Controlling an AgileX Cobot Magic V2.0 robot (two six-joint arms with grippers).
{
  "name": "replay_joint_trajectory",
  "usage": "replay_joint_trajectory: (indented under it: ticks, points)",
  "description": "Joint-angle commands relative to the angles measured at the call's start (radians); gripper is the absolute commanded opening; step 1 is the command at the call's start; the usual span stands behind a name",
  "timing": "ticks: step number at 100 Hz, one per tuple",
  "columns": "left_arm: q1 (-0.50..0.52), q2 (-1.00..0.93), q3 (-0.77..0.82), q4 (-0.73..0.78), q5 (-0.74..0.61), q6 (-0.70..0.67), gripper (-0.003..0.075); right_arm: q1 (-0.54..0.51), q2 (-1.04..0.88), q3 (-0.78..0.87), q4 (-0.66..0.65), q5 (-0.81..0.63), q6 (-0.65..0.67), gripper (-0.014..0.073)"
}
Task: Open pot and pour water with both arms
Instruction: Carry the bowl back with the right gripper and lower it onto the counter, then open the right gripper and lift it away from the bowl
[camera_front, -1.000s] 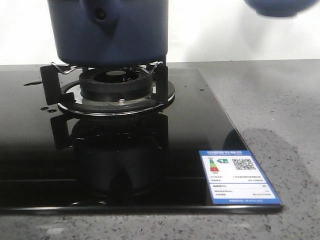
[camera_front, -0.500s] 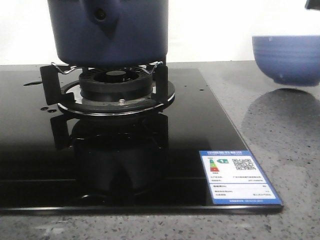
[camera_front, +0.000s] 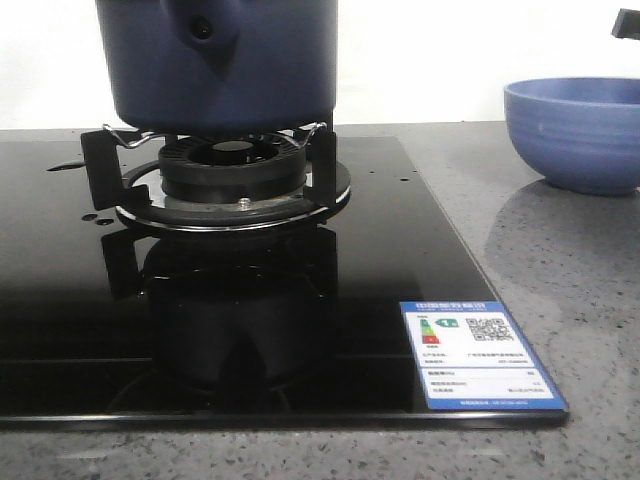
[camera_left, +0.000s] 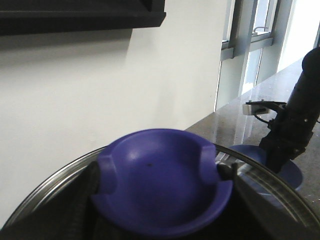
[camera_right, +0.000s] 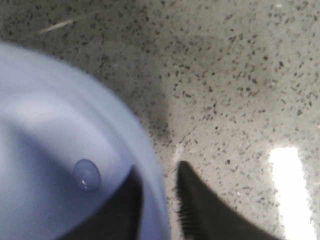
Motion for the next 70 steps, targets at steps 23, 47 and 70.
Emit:
replay_joint_trajectory:
  ticks: [23,47,70]
  points:
    - [-0.060,0.029,-0.077,-0.098,0.027,0.050,0.0221,-0.007,-0.252,-0.025,0.032,-0.002,-0.002,0.0470]
    - [-0.068,0.098,-0.085,-0.098,0.029,0.094,0.0221,0.036,-0.557,-0.025,0.044,-0.060,-0.021,0.0345]
    - [-0.116,0.155,-0.106,-0.094,0.032,0.139,0.0221,0.086,-0.793,-0.014,0.044,-0.087,-0.064,-0.0063]
